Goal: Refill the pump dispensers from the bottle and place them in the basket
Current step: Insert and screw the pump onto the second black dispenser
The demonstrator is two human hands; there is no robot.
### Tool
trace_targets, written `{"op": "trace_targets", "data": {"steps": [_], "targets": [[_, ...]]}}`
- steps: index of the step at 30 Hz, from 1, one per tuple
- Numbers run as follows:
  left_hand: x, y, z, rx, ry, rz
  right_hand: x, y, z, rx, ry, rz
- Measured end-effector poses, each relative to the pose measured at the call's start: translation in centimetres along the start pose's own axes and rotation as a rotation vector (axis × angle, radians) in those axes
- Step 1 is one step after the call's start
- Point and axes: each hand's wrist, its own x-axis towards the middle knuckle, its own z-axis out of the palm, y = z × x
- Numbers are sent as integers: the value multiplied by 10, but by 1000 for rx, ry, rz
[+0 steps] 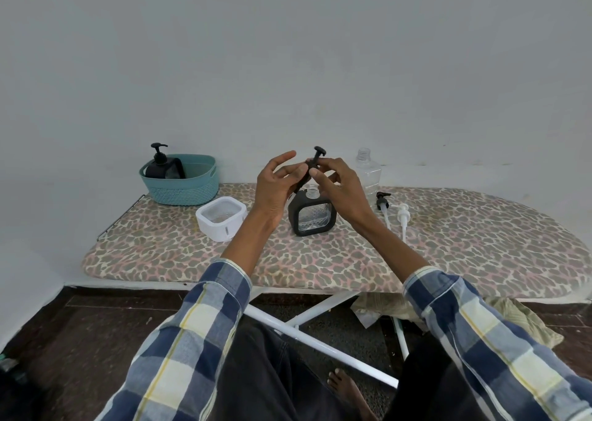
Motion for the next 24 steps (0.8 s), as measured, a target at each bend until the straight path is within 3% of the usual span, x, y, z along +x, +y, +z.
{"op": "trace_targets", "data": {"steps": [4, 15, 21, 24], "targets": [[-4, 0, 3, 82, 17, 26, -1, -2, -7, 4, -44, -11], [3, -25, -4, 334, 185, 81, 9, 1, -21, -30, 63, 22], [-8, -63, -31, 658, 49, 140, 14, -1, -31, -81, 130, -27], [-11, -71, -31, 699, 40, 175, 17, -1, -32, -105, 147, -48]]}}
